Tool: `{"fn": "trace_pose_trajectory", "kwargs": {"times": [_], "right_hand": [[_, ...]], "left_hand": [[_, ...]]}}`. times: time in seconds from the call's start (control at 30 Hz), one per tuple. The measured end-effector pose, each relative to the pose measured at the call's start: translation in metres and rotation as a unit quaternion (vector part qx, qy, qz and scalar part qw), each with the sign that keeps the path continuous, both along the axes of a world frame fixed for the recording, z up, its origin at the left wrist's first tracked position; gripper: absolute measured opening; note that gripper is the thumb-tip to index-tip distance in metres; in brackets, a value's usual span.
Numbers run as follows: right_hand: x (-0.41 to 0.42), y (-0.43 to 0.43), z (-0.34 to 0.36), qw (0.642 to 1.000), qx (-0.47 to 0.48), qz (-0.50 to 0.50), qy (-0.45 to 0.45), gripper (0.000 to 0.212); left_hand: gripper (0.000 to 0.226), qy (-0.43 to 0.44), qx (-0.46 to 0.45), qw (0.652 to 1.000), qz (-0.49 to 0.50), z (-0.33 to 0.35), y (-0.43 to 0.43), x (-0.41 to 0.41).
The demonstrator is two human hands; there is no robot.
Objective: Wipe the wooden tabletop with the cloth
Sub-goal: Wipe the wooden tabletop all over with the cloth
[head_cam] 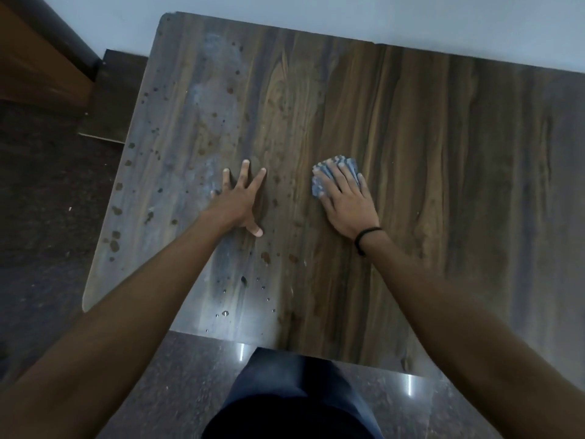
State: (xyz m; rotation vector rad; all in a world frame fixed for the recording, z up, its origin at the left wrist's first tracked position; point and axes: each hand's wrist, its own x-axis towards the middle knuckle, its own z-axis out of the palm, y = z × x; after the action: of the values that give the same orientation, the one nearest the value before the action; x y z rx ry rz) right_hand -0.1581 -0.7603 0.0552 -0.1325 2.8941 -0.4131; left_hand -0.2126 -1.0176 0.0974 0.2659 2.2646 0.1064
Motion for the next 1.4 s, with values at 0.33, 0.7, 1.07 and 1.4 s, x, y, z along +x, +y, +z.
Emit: {"fn": "trace_pose_trajectory", "kwargs": {"times": [0.33, 0.7, 1.07, 1.4], "right_hand": [[0.053, -0.020, -0.004, 1.000, -0.012, -0.016, 0.021, 0.053], [0.117, -0.052, -0.005, 1.000, 0.003, -0.009, 0.024, 0.054], [0.171, -0.055, -0.010, 0.997, 0.014, 0.069, 0.044, 0.055], [0.203, -0.062, -0.012, 0.997, 0.016, 0.052, 0.054, 0.055]], "left_hand": [[0.150, 0.031, -0.010, 0.999, 0.034, 0.014, -0.027, 0.042], [0.146, -0.010, 0.001, 0.998, 0.069, -0.001, -0.050, 0.088], [0.147, 0.007, 0.003, 0.997, 0.076, -0.003, -0.051, 0.091], [0.147, 0.020, 0.002, 0.998, 0.067, -0.001, -0.051, 0.094]]}}
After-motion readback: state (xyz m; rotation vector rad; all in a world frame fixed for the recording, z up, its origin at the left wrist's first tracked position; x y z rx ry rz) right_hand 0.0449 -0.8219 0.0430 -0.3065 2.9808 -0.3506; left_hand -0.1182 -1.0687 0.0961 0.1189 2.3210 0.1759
